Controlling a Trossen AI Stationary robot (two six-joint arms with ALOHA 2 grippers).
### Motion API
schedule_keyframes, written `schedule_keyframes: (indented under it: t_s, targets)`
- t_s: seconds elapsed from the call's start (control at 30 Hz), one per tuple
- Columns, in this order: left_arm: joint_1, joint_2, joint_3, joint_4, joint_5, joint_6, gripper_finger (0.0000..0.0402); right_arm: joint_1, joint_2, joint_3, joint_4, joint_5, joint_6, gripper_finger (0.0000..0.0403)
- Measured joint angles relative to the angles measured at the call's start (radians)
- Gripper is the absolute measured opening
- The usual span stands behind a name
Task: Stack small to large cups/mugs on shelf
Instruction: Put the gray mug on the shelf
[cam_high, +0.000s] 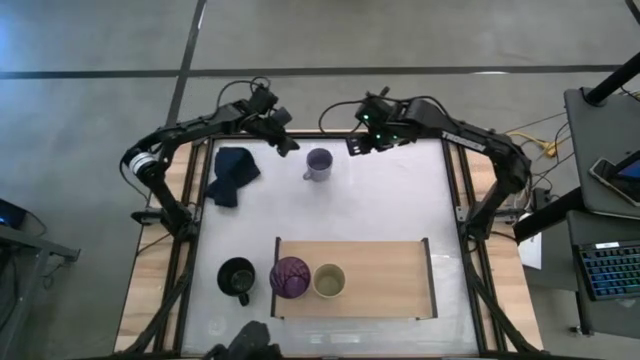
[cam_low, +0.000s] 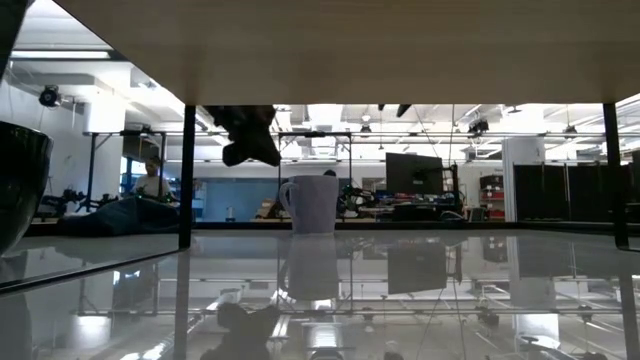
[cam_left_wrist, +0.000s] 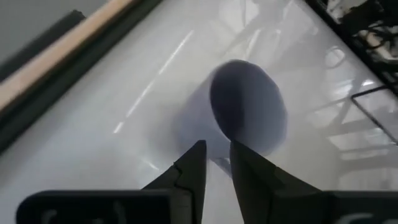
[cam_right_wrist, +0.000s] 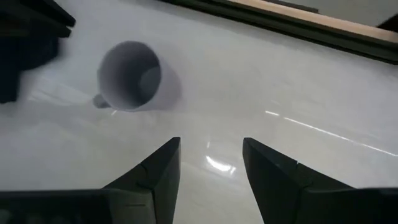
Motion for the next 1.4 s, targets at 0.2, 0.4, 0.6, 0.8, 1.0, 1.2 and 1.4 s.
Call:
schedule_keyframes:
  t_s: [0.2,0.4,0.6,0.8,1.0,1.2,1.4]
  targets:
    - [-0.044,-0.009,0.017,0.004,-0.074,0.002,0.0093,-0.006,-0.018,-0.079,0.007,0.000,0.027,0.0167]
    - [-0.094,-0.010,0.035,0.004,-0.156,-0.017,0.0134,-0.006,-0.016,-0.112,0.048,-0.009,0.036,0.0167]
    - [-0.108,-0.005,0.025,-0.007,-0.205,-0.069,0.0144,-0.006,-0.019,-0.109,0.058,-0.009,0.036,0.0166]
    - [-0.142,0.023,0.023,-0.010,-0.182,-0.088,0.0144,-0.006,-0.021,-0.109,0.058,-0.009,0.035,0.0166]
    - [-0.152,0.035,0.021,-0.002,-0.215,-0.114,0.0143,-0.004,-0.021,-0.109,0.058,-0.009,0.035,0.0166]
    - [-0.151,-0.033,0.020,-0.008,-0.211,-0.113,0.0143,0.000,-0.019,-0.108,0.113,-0.047,0.038,0.0160]
    - [-0.150,-0.096,0.019,-0.156,-0.131,-0.097,0.0143,-0.018,0.076,-0.115,0.240,-0.137,0.055,0.0153]
